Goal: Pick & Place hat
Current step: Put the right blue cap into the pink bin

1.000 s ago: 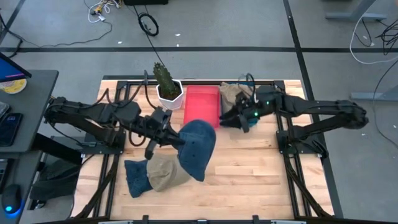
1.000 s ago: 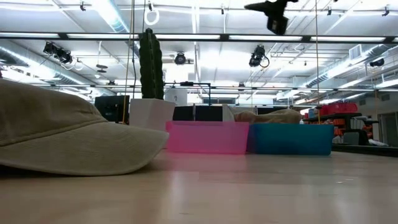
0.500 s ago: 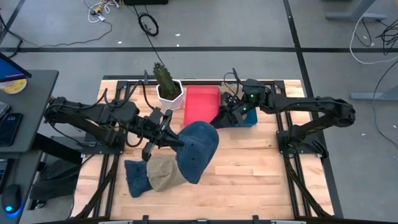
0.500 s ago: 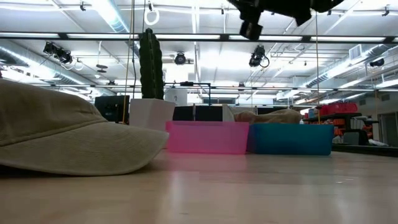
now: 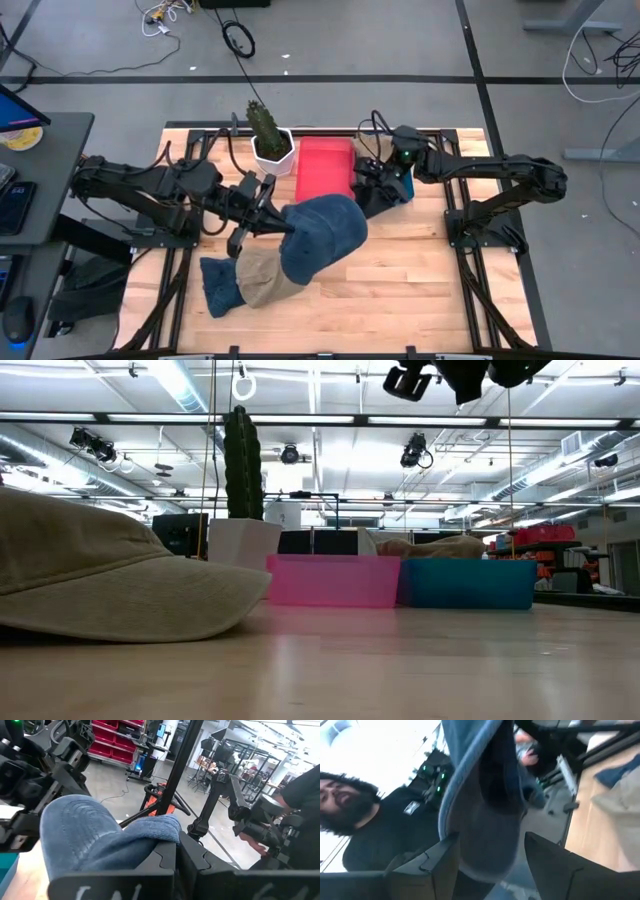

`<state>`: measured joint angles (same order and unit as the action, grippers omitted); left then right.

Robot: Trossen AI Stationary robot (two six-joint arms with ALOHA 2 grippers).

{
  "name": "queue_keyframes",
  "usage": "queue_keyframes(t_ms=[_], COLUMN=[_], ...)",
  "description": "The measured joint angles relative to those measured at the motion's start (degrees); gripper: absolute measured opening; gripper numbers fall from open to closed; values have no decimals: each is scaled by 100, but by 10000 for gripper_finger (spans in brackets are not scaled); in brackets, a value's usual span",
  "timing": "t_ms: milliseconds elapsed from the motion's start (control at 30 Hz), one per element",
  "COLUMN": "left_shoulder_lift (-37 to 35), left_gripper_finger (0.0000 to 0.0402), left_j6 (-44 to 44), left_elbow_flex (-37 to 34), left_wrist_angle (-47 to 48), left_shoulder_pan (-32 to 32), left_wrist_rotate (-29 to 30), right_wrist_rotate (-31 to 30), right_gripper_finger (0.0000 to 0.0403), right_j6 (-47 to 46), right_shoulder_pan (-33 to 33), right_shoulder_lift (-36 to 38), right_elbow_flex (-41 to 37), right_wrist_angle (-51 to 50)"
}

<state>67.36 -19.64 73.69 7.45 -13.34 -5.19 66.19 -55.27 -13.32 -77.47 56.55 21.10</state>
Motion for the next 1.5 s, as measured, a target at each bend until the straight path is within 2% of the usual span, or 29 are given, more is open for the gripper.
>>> queue_keyframes(t_ms=[133,367,667,1100,1300,1500], left_shoulder_lift=[-110,-238,-215,-261,-263,-254], left_gripper_finger=[2,2,2,2,2,2], left_j6=[25,123,237,211,463,593], left_elbow_flex=[-3,-3,-2,-2,-2,-2], left_wrist_angle=[15,13,14,16,7,-16], left_shoulder_pan=[-12,-44,2,0,6,7], left_wrist_rotate=[0,83,92,93,302,445], right_wrist_rotate=[94,-36,-794,-1029,-1032,-1404], right_gripper_finger=[224,224,224,223,223,223], right_j6=[29,63,306,471,369,496], right_shoulder_pan=[-19,-26,-26,-353,-300,-213], right_shoulder_lift=[0,0,0,0,0,0], right_elbow_flex=[0,0,0,0,0,0], right_wrist_angle=[-197,18,83,75,76,90])
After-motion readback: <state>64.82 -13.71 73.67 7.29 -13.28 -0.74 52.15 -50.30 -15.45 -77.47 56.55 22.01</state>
